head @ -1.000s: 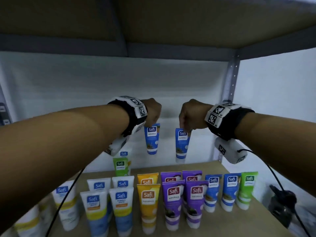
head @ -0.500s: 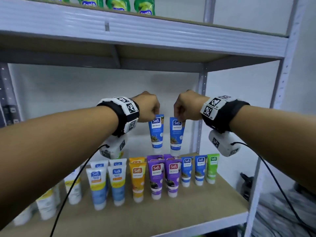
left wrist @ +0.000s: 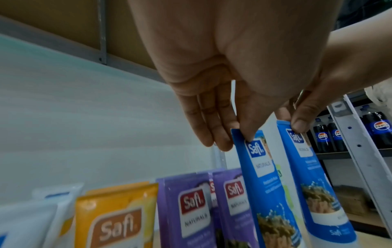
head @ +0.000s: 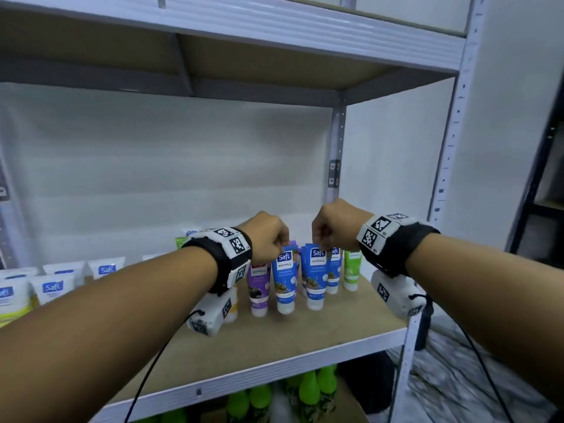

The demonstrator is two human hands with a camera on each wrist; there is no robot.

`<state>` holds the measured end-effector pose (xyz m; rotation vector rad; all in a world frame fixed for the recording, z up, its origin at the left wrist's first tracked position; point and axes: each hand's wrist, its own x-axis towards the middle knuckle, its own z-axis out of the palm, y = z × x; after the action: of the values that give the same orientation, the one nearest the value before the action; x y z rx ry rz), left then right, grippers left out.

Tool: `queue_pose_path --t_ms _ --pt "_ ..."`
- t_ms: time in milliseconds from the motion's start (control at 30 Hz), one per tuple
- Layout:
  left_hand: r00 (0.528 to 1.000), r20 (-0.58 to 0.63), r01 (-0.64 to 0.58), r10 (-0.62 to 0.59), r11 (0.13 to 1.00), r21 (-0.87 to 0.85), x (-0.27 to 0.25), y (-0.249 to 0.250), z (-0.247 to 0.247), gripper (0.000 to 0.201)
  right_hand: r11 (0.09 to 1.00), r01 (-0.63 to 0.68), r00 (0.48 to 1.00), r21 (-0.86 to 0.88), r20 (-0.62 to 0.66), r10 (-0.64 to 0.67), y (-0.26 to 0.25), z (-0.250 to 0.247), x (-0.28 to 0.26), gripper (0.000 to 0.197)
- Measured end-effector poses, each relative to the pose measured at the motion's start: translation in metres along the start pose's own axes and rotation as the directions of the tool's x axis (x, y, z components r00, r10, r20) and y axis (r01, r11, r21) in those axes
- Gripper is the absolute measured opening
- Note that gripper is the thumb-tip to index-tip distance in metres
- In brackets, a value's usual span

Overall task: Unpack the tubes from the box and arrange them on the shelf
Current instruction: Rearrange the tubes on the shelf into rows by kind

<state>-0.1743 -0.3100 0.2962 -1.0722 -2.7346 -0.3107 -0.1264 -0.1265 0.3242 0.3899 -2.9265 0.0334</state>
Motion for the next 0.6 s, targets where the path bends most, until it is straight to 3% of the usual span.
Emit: queue_pose_path --t_ms 267,600 --pt "0.999 0.029 0.02 -0.019 0.999 -0.041 -0.004 0.003 0.05 0.021 0.999 -0.05 0.998 0.021 0.045 0.049 0.007 0.046 -0.015 0.013" --pt "0.993 -0.083 0.071 -0.086 0.983 -0.167 -0.014 0.0 0.074 0.021 0.986 -0.137 0.99 0.095 -0.008 0.138 0.011 0.067 -0.024 0.014"
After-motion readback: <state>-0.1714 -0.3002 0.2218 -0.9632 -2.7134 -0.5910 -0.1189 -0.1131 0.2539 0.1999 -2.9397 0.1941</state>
